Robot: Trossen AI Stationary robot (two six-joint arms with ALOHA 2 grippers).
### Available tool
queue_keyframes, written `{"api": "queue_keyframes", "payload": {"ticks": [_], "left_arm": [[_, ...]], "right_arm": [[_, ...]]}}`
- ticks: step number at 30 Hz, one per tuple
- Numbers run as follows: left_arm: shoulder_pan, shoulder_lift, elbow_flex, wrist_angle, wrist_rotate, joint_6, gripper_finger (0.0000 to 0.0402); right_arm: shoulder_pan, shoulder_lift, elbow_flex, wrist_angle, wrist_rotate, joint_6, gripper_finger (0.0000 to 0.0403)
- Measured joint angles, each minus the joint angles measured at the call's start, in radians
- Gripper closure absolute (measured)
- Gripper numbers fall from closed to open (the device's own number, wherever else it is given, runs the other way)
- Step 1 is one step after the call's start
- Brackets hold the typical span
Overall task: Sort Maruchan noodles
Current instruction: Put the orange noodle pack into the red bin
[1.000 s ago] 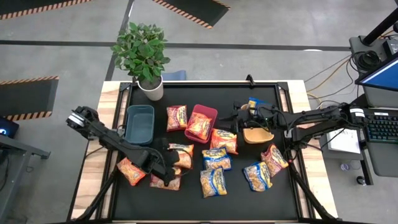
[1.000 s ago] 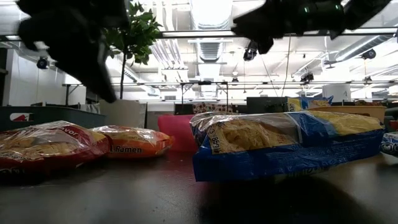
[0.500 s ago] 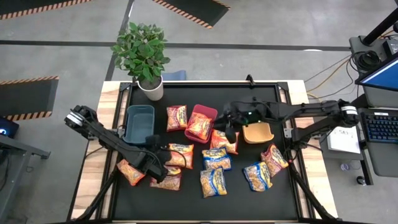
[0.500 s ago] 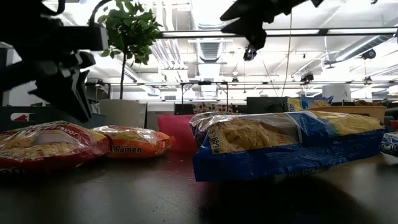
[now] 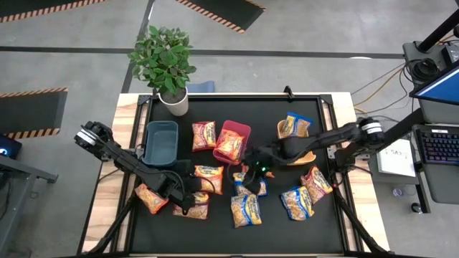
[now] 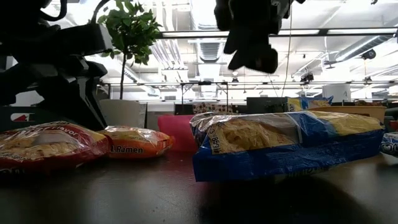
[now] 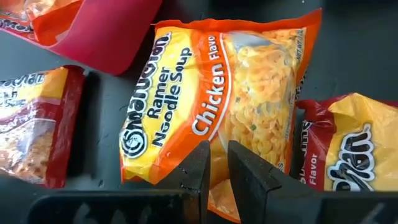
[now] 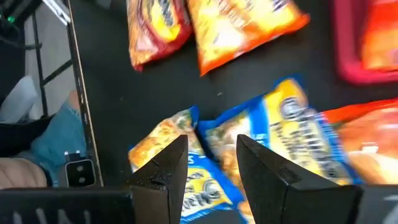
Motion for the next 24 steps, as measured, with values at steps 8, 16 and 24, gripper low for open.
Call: {"api": "queue_keyframes", "payload": {"ticks": [8,16,24], "left_arm": [[0.0,0.0,-0.053,0.053,-0.01,-0.049,0.0361],[-0.002,0.001,-0.104,0.144,-0.018,-0.084,0.0361],[-0.014,0.002,-0.132,0.151,-0.02,-0.137,0.0361]], "right_arm": [[0.011,0.17,0.084,0.008,0.01,0.122,0.0274],[0.013,0.29,0.179,0.011,0.044,0.122,0.0212],[0.016,0.308,0.188,0.107,0.167,0.143,0.0131]]}}
